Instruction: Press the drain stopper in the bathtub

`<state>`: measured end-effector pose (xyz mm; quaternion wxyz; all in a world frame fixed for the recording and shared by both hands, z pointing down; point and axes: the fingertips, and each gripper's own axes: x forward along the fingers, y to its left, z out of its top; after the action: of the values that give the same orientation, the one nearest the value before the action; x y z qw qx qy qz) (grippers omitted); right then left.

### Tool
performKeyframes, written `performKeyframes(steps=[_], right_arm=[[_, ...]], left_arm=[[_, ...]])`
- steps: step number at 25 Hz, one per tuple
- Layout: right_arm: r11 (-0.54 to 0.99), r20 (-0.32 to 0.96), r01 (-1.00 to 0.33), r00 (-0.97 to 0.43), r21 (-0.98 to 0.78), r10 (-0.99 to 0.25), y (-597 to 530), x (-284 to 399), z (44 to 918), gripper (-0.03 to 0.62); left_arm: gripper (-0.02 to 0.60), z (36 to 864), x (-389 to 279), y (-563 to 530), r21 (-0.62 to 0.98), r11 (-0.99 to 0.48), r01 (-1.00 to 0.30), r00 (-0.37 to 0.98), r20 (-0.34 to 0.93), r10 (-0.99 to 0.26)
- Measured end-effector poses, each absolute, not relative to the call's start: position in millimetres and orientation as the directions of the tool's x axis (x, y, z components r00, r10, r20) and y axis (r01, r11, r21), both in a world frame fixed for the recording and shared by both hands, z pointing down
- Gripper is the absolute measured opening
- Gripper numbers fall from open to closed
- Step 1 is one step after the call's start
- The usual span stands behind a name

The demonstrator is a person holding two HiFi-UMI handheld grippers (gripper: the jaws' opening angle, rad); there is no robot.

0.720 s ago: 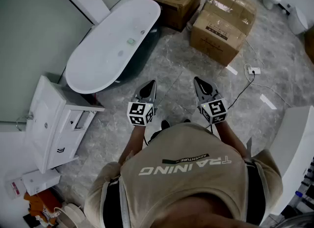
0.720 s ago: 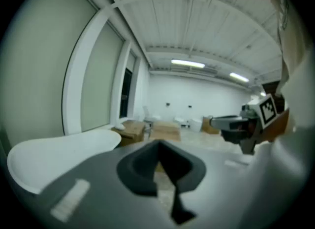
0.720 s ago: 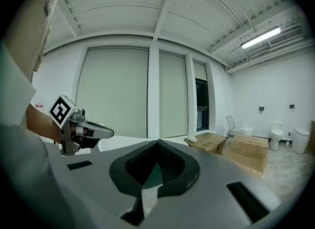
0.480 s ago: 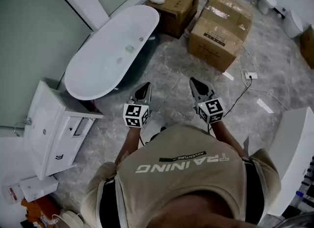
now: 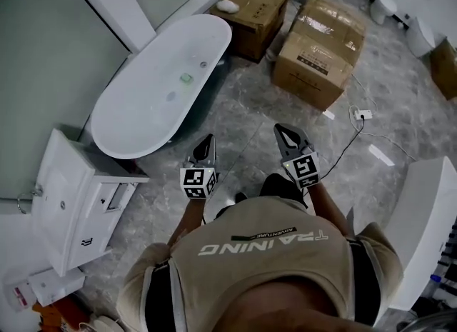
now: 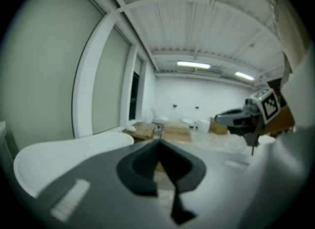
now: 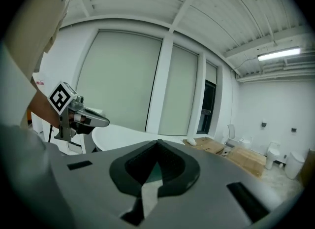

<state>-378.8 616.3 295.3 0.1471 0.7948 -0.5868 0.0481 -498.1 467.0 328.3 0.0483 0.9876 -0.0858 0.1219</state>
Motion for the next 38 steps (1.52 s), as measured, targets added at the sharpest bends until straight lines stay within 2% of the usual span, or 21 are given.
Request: performKeyframes(steps=[4,10,15,19,26,32,38], right_arm=[[-0.277,0.273,-0.955,0.296,0.105,-0.916,622.9,-352.0,301.9,0.009],[-0.271,0.207,-0.963,0.267,0.012,-0.941,594.4,-291.3,292.4,0.009],[-0.189,0.246,-0.978,0.205,0.085,-0.947,579.4,-251.7,306.6,0.009],[-0.119,0.271,-0.991,0.131,0.060,-0.954,568.4,-228.0,322.2,0.009],[-0.055,0.280,-0.998,0.053,0.002,-0.958,532.4,-193.7,331.4,0.009],[-0.052,0.289,-0.998,0.038,-0.040,-0.956,481.2,-169.5,342.2,0.009],[-0.117,0.291,-0.984,0.073,-0.137,-0.954,430.8,-138.3,331.9,0.009]], left_arm=[[0.002,321.1,-480.1,464.0,0.101,-0.977,-0.189,0.956,0.245,-0.160],[0.002,313.5,-412.4,456.5,0.099,-0.974,-0.204,0.953,0.250,-0.174],[0.002,296.9,-353.9,449.4,0.072,-0.968,-0.241,0.951,0.218,-0.221],[0.002,299.2,-323.2,442.0,0.078,-0.950,-0.304,0.931,0.235,-0.278],[0.002,315.8,-286.5,427.4,0.101,-0.945,-0.313,0.912,0.311,-0.269],[0.002,324.8,-248.5,384.4,0.137,-0.950,-0.282,0.930,0.282,-0.235],[0.002,335.5,-213.4,333.3,0.167,-0.958,-0.232,0.950,0.251,-0.186]])
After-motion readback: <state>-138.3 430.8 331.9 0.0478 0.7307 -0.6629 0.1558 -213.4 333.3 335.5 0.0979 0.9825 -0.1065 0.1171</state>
